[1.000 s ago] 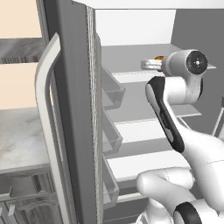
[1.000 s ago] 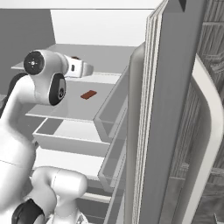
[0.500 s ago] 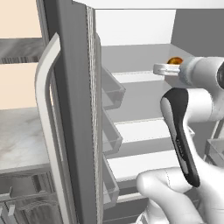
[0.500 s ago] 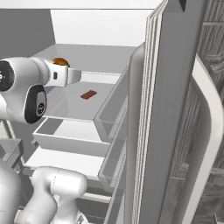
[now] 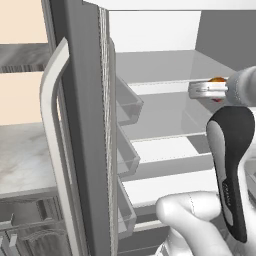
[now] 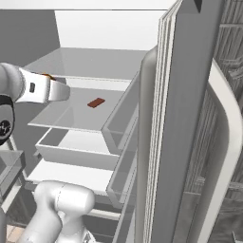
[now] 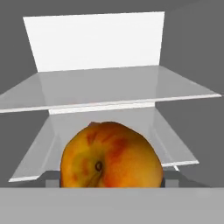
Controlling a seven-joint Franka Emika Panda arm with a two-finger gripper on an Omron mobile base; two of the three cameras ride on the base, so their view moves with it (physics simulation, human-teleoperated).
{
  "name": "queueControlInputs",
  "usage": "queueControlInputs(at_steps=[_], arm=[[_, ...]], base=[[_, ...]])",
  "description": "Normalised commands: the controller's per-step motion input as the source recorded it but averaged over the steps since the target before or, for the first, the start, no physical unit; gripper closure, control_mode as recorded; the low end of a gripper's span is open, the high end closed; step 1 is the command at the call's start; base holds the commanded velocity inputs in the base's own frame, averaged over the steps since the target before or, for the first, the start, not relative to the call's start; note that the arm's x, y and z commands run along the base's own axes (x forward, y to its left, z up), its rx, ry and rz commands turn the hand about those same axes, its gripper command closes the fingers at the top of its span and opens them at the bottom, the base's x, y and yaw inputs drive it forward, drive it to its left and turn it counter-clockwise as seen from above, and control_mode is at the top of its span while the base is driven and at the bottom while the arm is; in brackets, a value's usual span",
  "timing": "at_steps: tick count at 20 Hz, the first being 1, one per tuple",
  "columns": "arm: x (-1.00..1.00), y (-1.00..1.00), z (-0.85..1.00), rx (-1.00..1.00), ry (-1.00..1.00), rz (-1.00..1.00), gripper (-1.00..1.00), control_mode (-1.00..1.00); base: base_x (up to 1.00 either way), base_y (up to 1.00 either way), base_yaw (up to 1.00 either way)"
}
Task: Pick up the tangerine and peach from the fridge and place one fruit on each plate on the dining counter.
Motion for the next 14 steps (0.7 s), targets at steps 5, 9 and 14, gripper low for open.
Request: queueControlInputs(at_steps=[5, 9, 14], arm=[[-0.22, 0.05, -0.31, -0.04, 0.48, 0.00, 1.00, -1.00], [0.20, 0.00, -0.21, 0.00, 0.34, 0.00, 1.00, -1.00], [0.02, -0.03, -0.41, 0.06, 0.15, 0.00, 1.00, -1.00]], base=[[0.00, 0.00, 0.00], [0.00, 0.00, 0.00], [0.00, 0.00, 0.00]])
